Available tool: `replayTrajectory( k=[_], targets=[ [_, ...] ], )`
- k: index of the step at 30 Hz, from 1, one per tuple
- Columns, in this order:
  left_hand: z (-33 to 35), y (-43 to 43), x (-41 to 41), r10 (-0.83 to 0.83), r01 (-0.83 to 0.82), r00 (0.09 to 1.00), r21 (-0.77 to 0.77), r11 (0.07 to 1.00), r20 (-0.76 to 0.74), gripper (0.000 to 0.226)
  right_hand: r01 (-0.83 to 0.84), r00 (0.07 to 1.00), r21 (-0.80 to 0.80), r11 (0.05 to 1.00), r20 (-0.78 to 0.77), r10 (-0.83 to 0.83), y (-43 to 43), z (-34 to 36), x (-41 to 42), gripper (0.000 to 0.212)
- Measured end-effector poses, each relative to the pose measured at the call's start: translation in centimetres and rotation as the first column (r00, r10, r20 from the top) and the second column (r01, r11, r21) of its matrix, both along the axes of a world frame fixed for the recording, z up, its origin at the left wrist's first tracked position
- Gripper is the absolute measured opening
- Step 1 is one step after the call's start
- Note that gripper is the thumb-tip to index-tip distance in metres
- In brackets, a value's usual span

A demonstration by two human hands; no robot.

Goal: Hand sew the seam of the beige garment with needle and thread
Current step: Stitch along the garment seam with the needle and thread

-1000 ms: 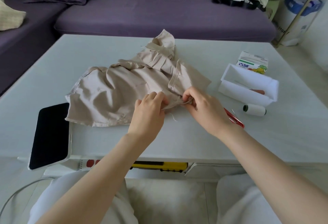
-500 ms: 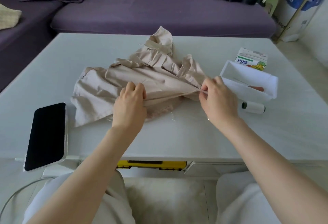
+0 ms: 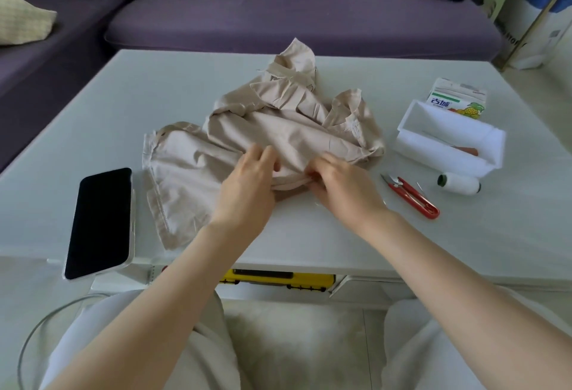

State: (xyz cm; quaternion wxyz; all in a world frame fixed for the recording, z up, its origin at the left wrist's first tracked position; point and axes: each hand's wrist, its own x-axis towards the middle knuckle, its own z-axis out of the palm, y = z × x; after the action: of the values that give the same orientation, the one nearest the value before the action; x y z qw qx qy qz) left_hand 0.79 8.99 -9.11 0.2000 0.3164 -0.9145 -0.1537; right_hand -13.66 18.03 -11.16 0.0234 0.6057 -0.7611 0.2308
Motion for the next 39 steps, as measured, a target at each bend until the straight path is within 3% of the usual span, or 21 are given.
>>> replayTrajectory(
  k=[3, 8, 10, 12, 14, 16, 18, 20, 21, 22, 23, 24, 26, 28, 32, 35, 39],
  targets=[
    [1.0, -1.7, 1.8, 0.232, -0.224, 0.964, -0.073, 0.972, 0.127, 0.028, 0.087, 0.996, -0.066, 0.994, 0.028, -0.086, 0.0, 0.2, -0.8, 0.012],
    [1.8, -4.3, 4.7, 0.441, -0.435, 0.890, -0.072, 0.897, 0.118, 0.023, 0.118, 0.991, -0.106, 0.987, -0.053, -0.124, 0.0, -0.1, -1.3, 0.016],
    [1.9, -4.9, 5.5, 0.423, -0.420, 0.904, 0.053, 0.906, -0.066, 0.025, 0.092, 0.987, -0.101, 0.991, -0.122, -0.104, 0.0, -0.4, -1.2, 0.018],
    [2.9, -4.7, 5.9, 0.347, -0.312, 0.861, 0.154, 0.938, -0.372, 0.030, 0.068, 0.980, -0.080, 0.994, -0.182, -0.082, -0.2, -0.7, -1.0, 0.018],
    [4.3, -4.0, 6.2, 0.204, -0.238, 0.800, 0.014, 0.971, -0.564, 0.030, 0.063, 0.976, -0.079, 0.995, -0.201, -0.078, -0.7, -0.9, -0.5, 0.019],
    [4.8, -3.7, 6.5, 0.051, -0.171, 0.823, -0.160, 0.972, -0.566, 0.027, 0.070, 0.976, -0.100, 0.993, -0.197, -0.089, -1.2, -1.1, -0.2, 0.021],
    [4.1, -4.3, 7.5, -0.042, -0.091, 0.891, -0.270, 0.959, -0.452, 0.025, 0.046, 0.975, -0.115, 0.992, -0.210, -0.070, -1.7, -1.2, 0.3, 0.025],
    [2.9, -5.0, 8.6, 0.056, -0.107, 0.973, -0.223, 0.969, -0.222, 0.028, -0.003, 0.976, -0.090, 0.996, -0.216, -0.016, -1.8, -1.3, 0.7, 0.026],
    [2.4, -5.0, 9.1, 0.145, -0.148, 0.989, -0.150, 0.978, -0.029, 0.034, -0.034, 0.978, -0.069, 0.997, -0.209, 0.019, -1.8, -1.3, 0.8, 0.026],
    [1.9, -4.8, 9.4, 0.225, -0.212, 0.947, -0.083, 0.974, 0.229, 0.037, -0.071, 0.978, -0.042, 0.997, -0.198, 0.061, -1.7, -1.4, 0.9, 0.027],
    [1.8, -4.5, 9.7, 0.259, -0.256, 0.844, -0.071, 0.964, 0.469, 0.034, -0.107, 0.977, -0.016, 0.994, -0.188, 0.102, -1.5, -1.4, 1.0, 0.026],
    [1.8, -4.2, 9.9, 0.236, -0.247, 0.747, -0.069, 0.966, 0.622, 0.030, -0.142, 0.973, 0.004, 0.990, -0.181, 0.140, -1.3, -1.2, 1.0, 0.024],
    [1.7, -3.9, 10.0, 0.142, -0.193, 0.704, -0.006, 0.981, 0.696, 0.046, -0.209, 0.958, 0.047, 0.977, -0.190, 0.214, -0.8, -1.0, 0.7, 0.024],
    [2.1, -3.4, 9.4, 0.111, -0.158, 0.786, 0.024, 0.987, 0.608, 0.060, -0.225, 0.949, 0.060, 0.973, -0.215, 0.233, -0.3, -0.5, 0.3, 0.045],
    [2.0, -1.3, 5.6, 0.049, -0.043, 0.966, -0.031, 0.999, 0.254, 0.039, -0.133, 0.961, -0.070, 0.989, -0.253, 0.111, 0.7, 0.6, -1.8, 0.062],
    [1.0, 0.0, 2.5, -0.075, 0.074, 0.997, 0.028, 0.997, 0.029, 0.026, -0.074, 0.951, -0.009, 0.997, -0.300, 0.068, 1.6, 0.5, -3.6, 0.059],
    [-0.9, 0.2, -0.3, -0.156, 0.157, 0.987, 0.032, 0.987, -0.043, 0.022, 0.011, 0.949, -0.025, 1.000, -0.316, -0.019, 2.4, 0.3, -4.9, 0.044]
  ],
)
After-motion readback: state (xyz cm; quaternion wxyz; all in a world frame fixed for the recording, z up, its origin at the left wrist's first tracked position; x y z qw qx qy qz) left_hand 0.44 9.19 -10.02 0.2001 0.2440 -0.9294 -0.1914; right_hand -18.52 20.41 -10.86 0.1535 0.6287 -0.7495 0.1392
